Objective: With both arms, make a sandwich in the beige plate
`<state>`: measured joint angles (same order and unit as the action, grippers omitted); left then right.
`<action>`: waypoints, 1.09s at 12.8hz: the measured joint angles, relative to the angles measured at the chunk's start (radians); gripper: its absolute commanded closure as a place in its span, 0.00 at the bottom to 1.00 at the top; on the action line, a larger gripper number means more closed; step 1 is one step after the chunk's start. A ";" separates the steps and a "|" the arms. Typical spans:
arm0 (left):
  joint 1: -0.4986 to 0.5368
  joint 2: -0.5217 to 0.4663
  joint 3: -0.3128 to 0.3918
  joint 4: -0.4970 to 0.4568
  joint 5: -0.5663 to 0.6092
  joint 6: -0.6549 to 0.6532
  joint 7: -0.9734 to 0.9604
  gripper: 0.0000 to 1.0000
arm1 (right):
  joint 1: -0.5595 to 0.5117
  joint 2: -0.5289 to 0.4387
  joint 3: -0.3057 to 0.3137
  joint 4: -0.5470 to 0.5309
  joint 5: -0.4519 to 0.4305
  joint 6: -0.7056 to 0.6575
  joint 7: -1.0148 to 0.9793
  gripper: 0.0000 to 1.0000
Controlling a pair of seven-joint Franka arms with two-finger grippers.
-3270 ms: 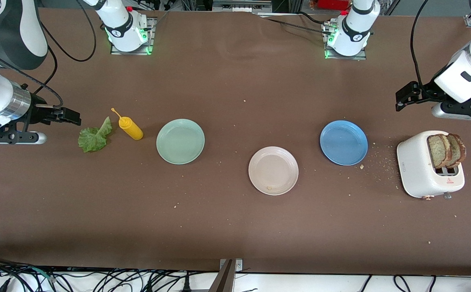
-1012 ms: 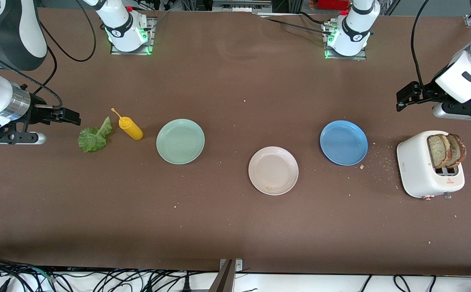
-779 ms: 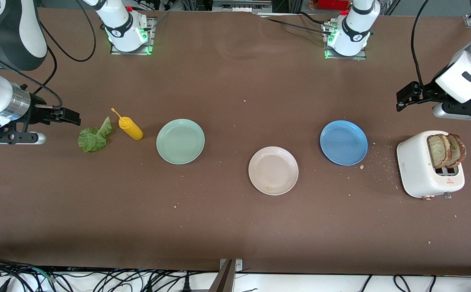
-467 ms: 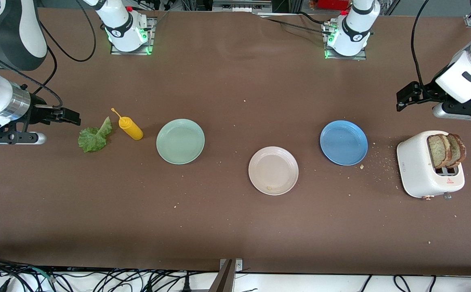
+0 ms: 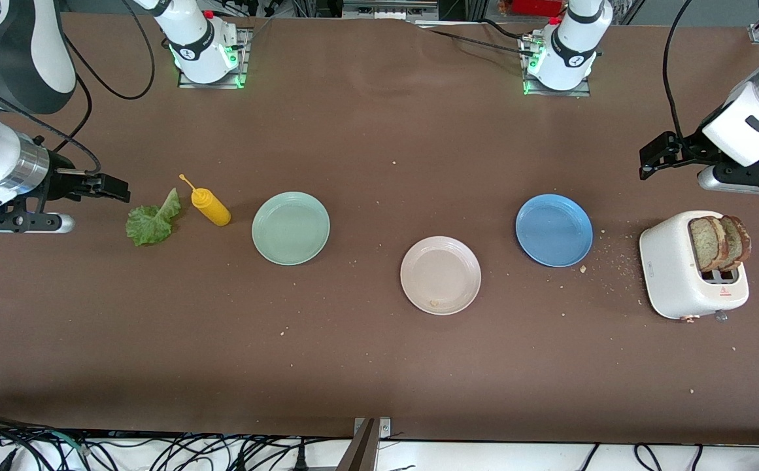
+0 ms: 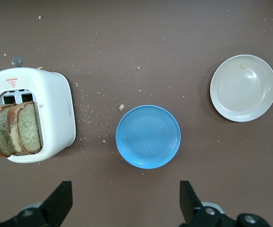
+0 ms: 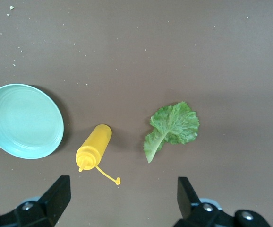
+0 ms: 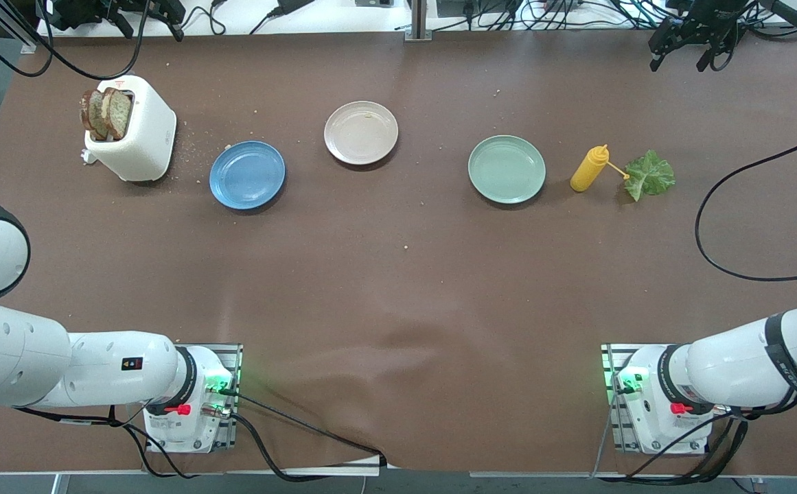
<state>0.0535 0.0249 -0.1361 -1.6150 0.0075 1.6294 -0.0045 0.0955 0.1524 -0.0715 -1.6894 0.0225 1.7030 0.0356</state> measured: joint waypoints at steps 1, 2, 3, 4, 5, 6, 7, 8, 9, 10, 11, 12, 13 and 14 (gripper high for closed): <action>0.000 0.000 0.000 0.000 0.000 0.000 0.000 0.00 | 0.000 0.000 0.000 0.000 0.000 0.000 0.000 0.00; 0.000 0.000 0.000 0.000 0.000 0.000 0.000 0.00 | 0.000 0.000 0.000 0.000 0.000 0.000 0.000 0.00; 0.000 0.000 0.000 0.000 0.000 0.000 0.000 0.00 | 0.000 0.000 0.000 0.000 0.000 0.000 0.000 0.00; 0.000 0.001 0.000 0.000 0.000 0.000 0.000 0.00 | 0.000 0.000 0.000 0.000 0.000 0.000 0.000 0.00; 0.000 0.002 0.000 0.000 0.000 0.000 0.000 0.00 | 0.000 0.000 0.000 0.000 0.000 -0.002 0.000 0.00; 0.001 0.004 0.000 0.000 0.000 0.000 0.000 0.00 | 0.000 0.000 0.000 0.000 0.000 -0.004 0.000 0.00; 0.001 0.006 0.000 0.000 0.000 -0.001 0.000 0.00 | 0.000 0.000 0.000 0.000 0.000 -0.006 0.000 0.00; 0.001 0.008 0.001 0.000 0.000 -0.003 0.000 0.00 | 0.000 0.000 0.000 0.000 0.000 -0.007 0.000 0.00; 0.002 0.010 0.001 0.000 0.000 -0.005 0.000 0.00 | 0.000 0.000 0.000 0.000 0.000 -0.007 0.000 0.00; 0.002 0.011 0.002 0.000 0.000 -0.006 0.000 0.00 | 0.000 0.000 0.000 0.000 0.000 -0.007 0.000 0.00; 0.003 0.012 0.002 0.000 0.000 -0.010 0.000 0.00 | 0.000 0.000 0.000 0.000 0.000 -0.007 0.000 0.00; 0.003 0.012 0.003 0.000 0.000 -0.013 0.000 0.00 | 0.000 0.000 0.000 0.000 0.000 -0.007 0.000 0.00; 0.004 0.014 0.005 0.000 0.000 -0.016 0.000 0.00 | 0.000 0.000 0.000 0.000 0.000 -0.007 0.000 0.00; 0.008 0.018 0.006 0.000 0.000 -0.018 0.000 0.00 | 0.000 0.000 0.000 -0.001 0.000 -0.007 0.000 0.00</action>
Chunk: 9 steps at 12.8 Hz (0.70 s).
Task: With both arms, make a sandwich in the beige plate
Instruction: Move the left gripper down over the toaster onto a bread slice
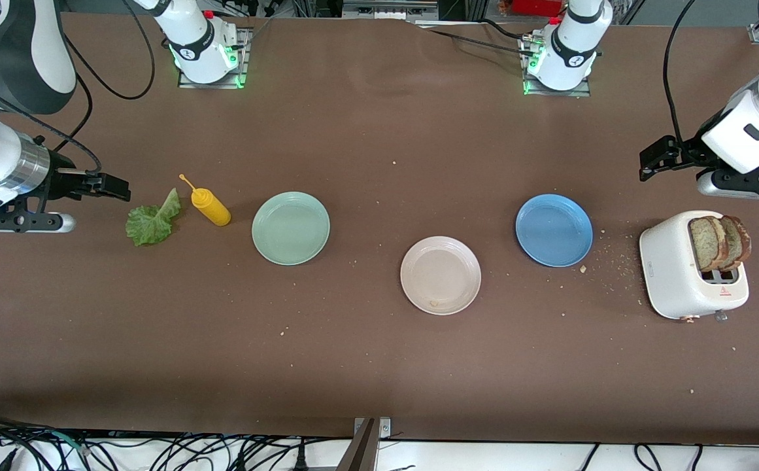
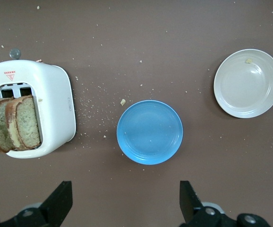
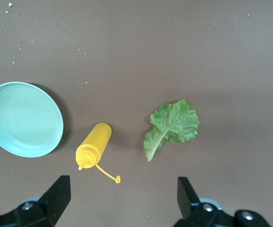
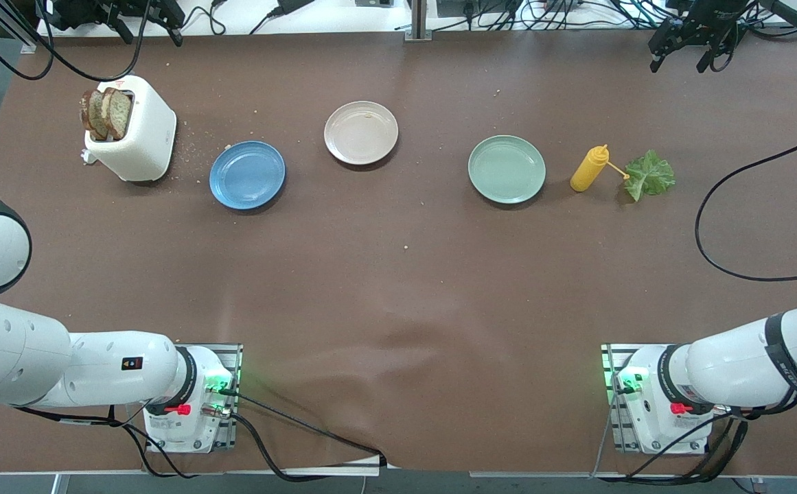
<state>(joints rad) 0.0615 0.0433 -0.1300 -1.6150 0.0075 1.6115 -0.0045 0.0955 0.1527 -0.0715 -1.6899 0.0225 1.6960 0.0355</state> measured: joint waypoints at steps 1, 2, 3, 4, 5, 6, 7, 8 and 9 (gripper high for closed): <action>0.009 0.007 0.000 0.000 0.000 -0.001 0.000 0.00 | 0.000 0.000 0.000 0.000 0.000 0.000 0.000 0.00; 0.019 0.014 0.001 0.000 0.000 -0.001 0.000 0.00 | 0.000 0.000 0.000 0.000 0.000 0.000 0.000 0.00; 0.031 0.021 0.002 0.000 0.000 -0.001 0.000 0.00 | 0.000 0.000 0.000 0.000 0.000 0.000 0.000 0.00; 0.045 0.029 0.002 0.000 0.000 -0.001 0.001 0.00 | 0.000 0.000 0.000 0.000 0.000 0.000 0.000 0.00; 0.057 0.036 0.003 0.000 0.000 -0.001 0.003 0.00 | 0.000 0.000 0.000 0.000 0.000 0.000 0.000 0.00; 0.066 0.043 0.003 0.000 0.000 0.000 0.007 0.00 | 0.000 0.000 0.000 0.000 0.000 0.000 0.000 0.00; 0.069 0.049 0.005 0.000 0.000 0.003 0.009 0.00 | 0.000 0.000 0.000 0.000 0.000 0.000 0.000 0.00; 0.072 0.056 0.007 0.000 0.002 0.023 0.009 0.00 | 0.000 0.000 0.000 0.000 0.000 0.000 0.000 0.00; 0.081 0.064 0.010 0.000 0.015 0.069 0.009 0.02 | 0.000 0.000 0.000 0.000 0.000 0.000 0.000 0.00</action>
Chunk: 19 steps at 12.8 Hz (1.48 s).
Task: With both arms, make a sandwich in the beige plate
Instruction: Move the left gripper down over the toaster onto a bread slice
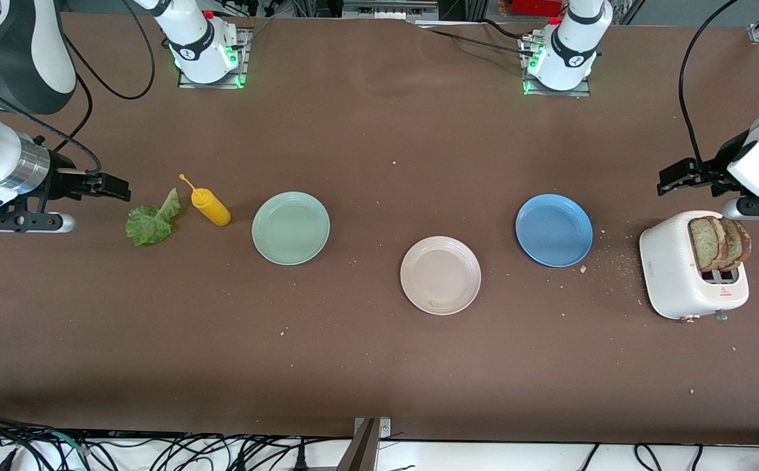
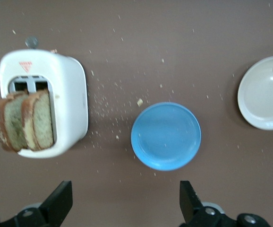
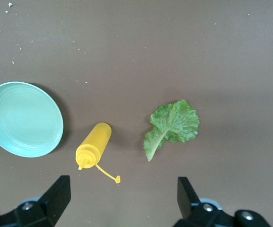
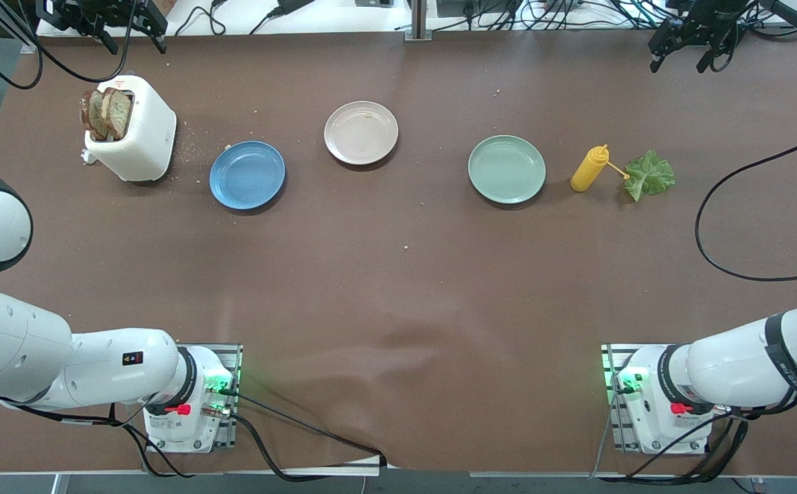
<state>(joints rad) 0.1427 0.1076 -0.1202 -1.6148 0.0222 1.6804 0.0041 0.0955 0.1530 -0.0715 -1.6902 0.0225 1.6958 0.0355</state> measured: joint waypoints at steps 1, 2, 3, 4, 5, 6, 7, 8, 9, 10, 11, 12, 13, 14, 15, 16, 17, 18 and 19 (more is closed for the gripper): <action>0.015 0.010 0.001 0.000 0.028 0.048 0.002 0.03 | 0.000 0.000 0.000 0.000 0.000 0.000 0.000 0.00; 0.029 0.022 0.002 0.000 0.053 0.079 0.006 0.06 | 0.000 0.000 0.000 0.000 0.000 0.000 0.000 0.00; 0.041 0.037 0.002 0.000 0.069 0.104 0.008 0.07 | 0.000 0.000 0.000 0.000 0.000 0.000 0.000 0.00; 0.054 0.055 0.003 -0.001 0.086 0.130 0.011 0.05 | 0.000 0.000 0.000 0.000 0.000 0.000 0.000 0.00; 0.066 0.077 0.003 -0.002 0.101 0.161 0.018 0.04 | 0.000 0.000 0.000 0.000 0.000 0.000 0.000 0.00; 0.078 0.103 0.004 -0.004 0.107 0.196 0.024 0.04 | 0.000 0.000 0.000 0.000 0.000 0.000 0.000 0.00; 0.088 0.131 0.004 -0.007 0.118 0.233 0.025 0.04 | 0.000 0.000 0.000 -0.001 0.000 0.000 0.000 0.00; 0.098 0.160 0.004 -0.013 0.133 0.271 0.026 0.04 | 0.000 0.000 0.000 -0.001 0.000 0.000 0.000 0.00; 0.108 0.185 0.004 -0.023 0.145 0.307 0.027 0.04 | 0.000 0.000 0.000 -0.001 0.000 0.000 0.000 0.00; 0.117 0.200 0.004 -0.044 0.166 0.341 0.028 0.04 | 0.000 0.000 0.000 -0.001 0.000 0.000 0.000 0.00; 0.124 0.206 0.004 -0.076 0.195 0.380 0.028 0.04 | 0.000 0.000 0.000 -0.001 0.000 0.000 0.000 0.00; 0.135 0.205 0.004 -0.111 0.216 0.415 0.028 0.04 | 0.000 0.000 0.000 -0.001 0.000 0.000 0.000 0.00; 0.146 0.203 0.004 -0.143 0.222 0.442 0.029 0.04 | 0.000 0.000 0.000 -0.001 0.000 0.000 0.000 0.00; 0.155 0.201 0.004 -0.167 0.222 0.460 0.031 0.04 | 0.000 0.000 0.000 -0.001 0.000 0.000 0.000 0.00; 0.163 0.199 0.003 -0.185 0.222 0.470 0.033 0.04 | 0.000 0.000 0.000 -0.001 0.000 0.000 0.000 0.00; 0.170 0.198 0.003 -0.200 0.222 0.476 0.034 0.05 | 0.000 0.000 0.000 -0.001 0.000 0.000 0.000 0.00; 0.176 0.198 0.003 -0.214 0.222 0.478 0.035 0.30 | 0.000 0.000 0.000 -0.001 0.000 0.000 0.000 0.00; 0.179 0.197 0.003 -0.225 0.222 0.478 0.036 0.69 | 0.000 0.000 0.000 -0.001 0.000 0.000 0.000 0.00; 0.180 0.197 0.003 -0.233 0.222 0.475 0.036 0.92 | 0.000 0.000 0.000 -0.001 0.000 0.000 0.000 0.00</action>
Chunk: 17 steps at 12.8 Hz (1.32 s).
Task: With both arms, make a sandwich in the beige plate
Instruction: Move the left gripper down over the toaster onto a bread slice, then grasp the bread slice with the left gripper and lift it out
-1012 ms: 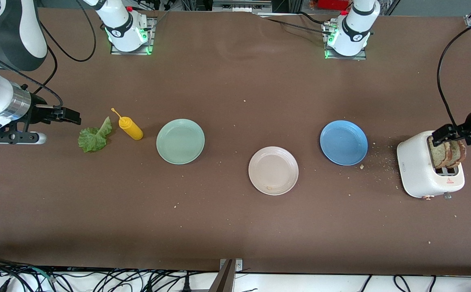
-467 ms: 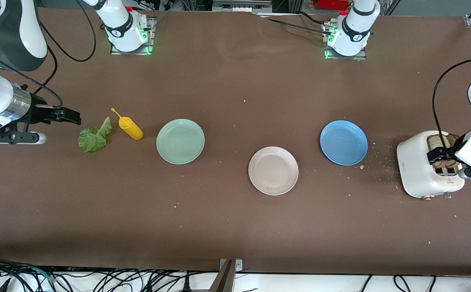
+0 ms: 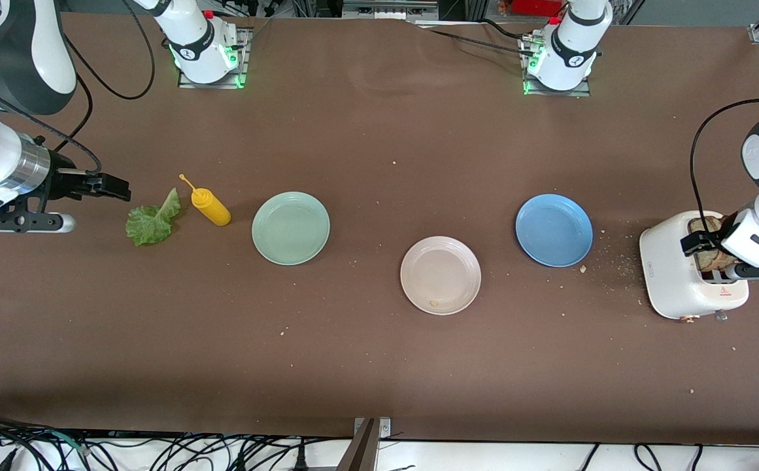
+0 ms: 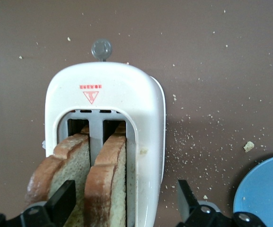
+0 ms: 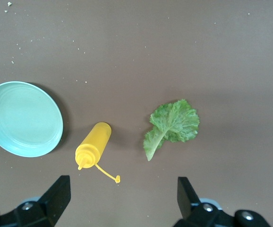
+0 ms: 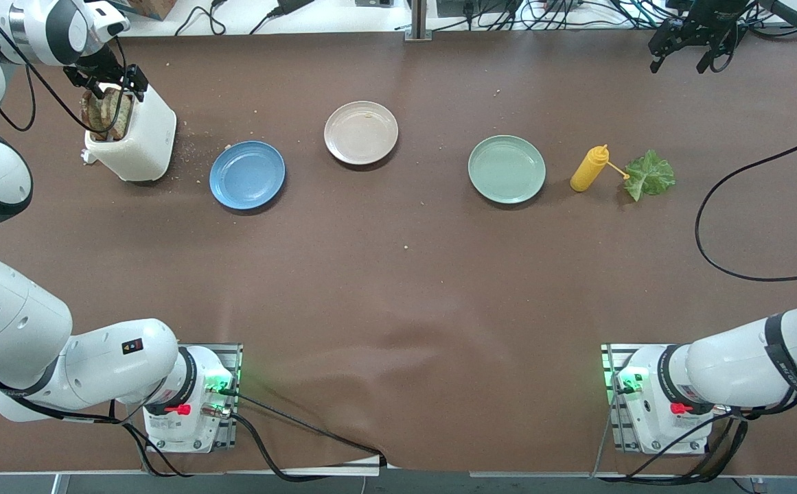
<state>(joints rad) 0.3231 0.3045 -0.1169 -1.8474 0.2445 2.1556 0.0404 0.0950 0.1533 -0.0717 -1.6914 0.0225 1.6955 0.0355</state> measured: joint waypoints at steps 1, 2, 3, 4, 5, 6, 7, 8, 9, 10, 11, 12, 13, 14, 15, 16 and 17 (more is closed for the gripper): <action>0.001 -0.001 0.000 -0.004 0.000 -0.018 0.000 0.98 | 0.000 0.000 0.000 0.000 0.000 0.000 0.000 0.00; 0.001 -0.003 0.000 -0.004 0.000 -0.055 0.000 1.00 | 0.000 0.000 0.000 0.000 0.000 0.000 0.000 0.00; 0.002 -0.007 0.000 -0.004 0.000 -0.079 0.000 1.00 | 0.000 0.000 0.000 0.000 0.000 0.000 0.000 0.00; 0.003 -0.012 0.000 -0.004 0.000 -0.087 0.000 1.00 | 0.000 0.000 0.000 0.000 0.000 0.000 0.000 0.00; 0.004 -0.017 0.000 -0.004 0.000 -0.091 0.000 1.00 | 0.000 0.000 0.000 0.000 0.000 0.000 0.000 0.00; 0.006 -0.023 0.000 -0.002 0.000 -0.097 0.000 1.00 | 0.000 0.000 0.000 0.000 0.000 0.000 0.000 0.00; 0.008 -0.026 0.000 0.002 0.000 -0.104 0.000 1.00 | 0.000 0.000 0.000 0.000 0.000 0.000 0.000 0.00; 0.008 -0.026 0.000 0.014 0.000 -0.124 0.000 1.00 | 0.000 0.000 0.000 0.000 0.000 0.000 0.000 0.00; 0.008 -0.027 -0.001 0.038 0.000 -0.157 0.000 1.00 | 0.000 0.000 0.000 0.000 0.000 0.000 0.000 0.00; 0.008 -0.029 -0.005 0.070 0.000 -0.201 0.000 1.00 | 0.000 0.000 0.000 0.000 0.000 0.000 0.000 0.00; 0.006 -0.034 -0.009 0.109 0.000 -0.253 0.000 1.00 | 0.000 0.000 0.000 0.000 0.000 0.000 0.000 0.00; 0.004 -0.039 -0.016 0.151 0.000 -0.312 0.000 1.00 | 0.000 0.000 0.000 0.000 0.000 0.000 0.000 0.00; 0.001 -0.046 -0.026 0.191 0.000 -0.371 0.000 1.00 | 0.000 0.000 0.000 0.000 0.000 0.000 0.000 0.00; -0.001 -0.051 -0.044 0.226 0.000 -0.419 0.000 1.00 | 0.000 0.000 0.000 0.000 0.000 0.000 0.000 0.00; -0.003 -0.052 -0.070 0.260 0.001 -0.458 0.000 1.00 | 0.000 0.000 0.000 0.000 0.000 -0.001 0.000 0.00; -0.006 -0.052 -0.100 0.289 0.001 -0.492 0.000 1.00 | 0.000 0.000 0.000 -0.001 0.000 -0.002 0.000 0.00; -0.014 -0.053 -0.134 0.312 0.000 -0.522 0.000 1.00 | 0.000 0.000 0.000 -0.001 0.000 -0.003 0.000 0.00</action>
<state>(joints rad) 0.3094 0.2520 -0.2508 -1.5356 0.2449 1.6332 0.0404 0.0948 0.1533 -0.0719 -1.6921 0.0225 1.6925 0.0354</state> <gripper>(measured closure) 0.921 0.000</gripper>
